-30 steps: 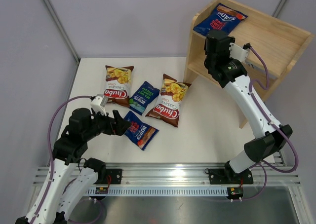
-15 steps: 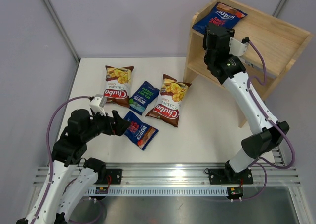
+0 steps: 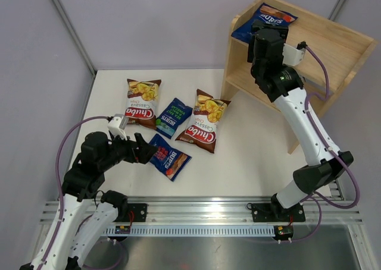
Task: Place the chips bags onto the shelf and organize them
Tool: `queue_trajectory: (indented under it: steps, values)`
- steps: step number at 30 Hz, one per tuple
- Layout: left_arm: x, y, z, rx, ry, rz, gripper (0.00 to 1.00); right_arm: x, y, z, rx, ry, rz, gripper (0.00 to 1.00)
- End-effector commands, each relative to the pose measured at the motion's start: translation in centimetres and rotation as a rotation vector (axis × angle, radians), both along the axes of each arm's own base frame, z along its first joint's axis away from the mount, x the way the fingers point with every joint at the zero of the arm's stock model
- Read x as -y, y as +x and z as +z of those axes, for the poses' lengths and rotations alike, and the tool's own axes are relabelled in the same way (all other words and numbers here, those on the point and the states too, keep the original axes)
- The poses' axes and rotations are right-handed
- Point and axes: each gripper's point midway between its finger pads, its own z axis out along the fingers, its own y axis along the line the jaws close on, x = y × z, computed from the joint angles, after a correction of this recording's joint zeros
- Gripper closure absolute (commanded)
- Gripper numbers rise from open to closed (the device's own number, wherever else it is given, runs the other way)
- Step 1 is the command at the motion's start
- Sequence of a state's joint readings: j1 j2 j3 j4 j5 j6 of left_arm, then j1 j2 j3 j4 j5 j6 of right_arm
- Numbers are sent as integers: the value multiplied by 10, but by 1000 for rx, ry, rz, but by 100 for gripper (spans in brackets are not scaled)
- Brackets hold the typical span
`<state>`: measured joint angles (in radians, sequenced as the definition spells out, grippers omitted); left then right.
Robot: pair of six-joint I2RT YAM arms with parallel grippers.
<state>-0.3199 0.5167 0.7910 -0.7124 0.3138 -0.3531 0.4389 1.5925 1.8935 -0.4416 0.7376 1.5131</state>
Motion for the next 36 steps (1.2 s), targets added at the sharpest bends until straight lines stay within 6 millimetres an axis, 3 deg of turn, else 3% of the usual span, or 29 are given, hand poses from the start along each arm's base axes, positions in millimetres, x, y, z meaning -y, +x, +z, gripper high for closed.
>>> queue_trajectory:
  steps: [1,9,10,12,13,16,20,23,24,25,26,27,28,29,30,31,32,33,34,35,36]
  values:
    - [1,4,9,41,-17,7,1,9,-16,-18,-101,-64,4,21]
    - [-5,9,5,17,-4,57,1,-2,-29,-9,-70,-40,99,10]
    - [-8,12,3,9,5,83,1,-5,-30,-14,-77,-43,114,3]
    - [-11,14,1,-6,12,108,1,-4,-36,-10,-59,-31,126,1]
    - [-13,15,-3,-19,24,120,1,-4,-37,-17,-70,-35,128,1]
    - [-18,19,-4,-27,35,155,1,-6,-42,-15,-47,-31,156,1]
    - [-25,24,-11,-79,17,243,1,-26,-53,-1,7,-55,288,0]
    - [-24,28,-25,-137,-43,310,1,-48,-66,14,81,-117,434,1]
    - [-26,29,-43,-175,-46,341,1,-53,-69,14,94,-148,473,1]
    - [-25,33,-47,-179,-71,361,1,-59,-74,19,121,-181,514,1]
    - [-23,35,-53,-208,-109,387,1,-66,-87,22,140,-250,586,1]
    - [-21,38,-70,-228,-121,400,1,-72,-91,11,133,-290,627,1]
    - [-21,40,-76,-237,-135,414,1,-79,-98,19,202,-321,669,1]
    - [-20,41,-84,-258,-155,438,1,-95,-121,23,279,-388,799,1]
    - [-23,45,-96,-260,-158,466,1,-105,-127,0,279,-421,872,1]
    - [-24,45,-103,-266,-165,478,1,-112,-137,-1,321,-450,927,1]
    - [-23,46,-107,-271,-188,489,1,-123,-160,-8,370,-503,1055,1]
    - [-27,52,-105,-228,-204,518,1,-130,-169,-28,357,-520,1130,1]
    - [-28,50,-119,-244,-198,529,1,-135,-180,-37,366,-537,1196,1]
    - [-28,50,-122,-245,-214,539,1,-141,-204,-45,409,-570,1313,2]
    - [-27,54,-120,-217,-235,533,1,-143,-213,-66,388,-572,1375,3]
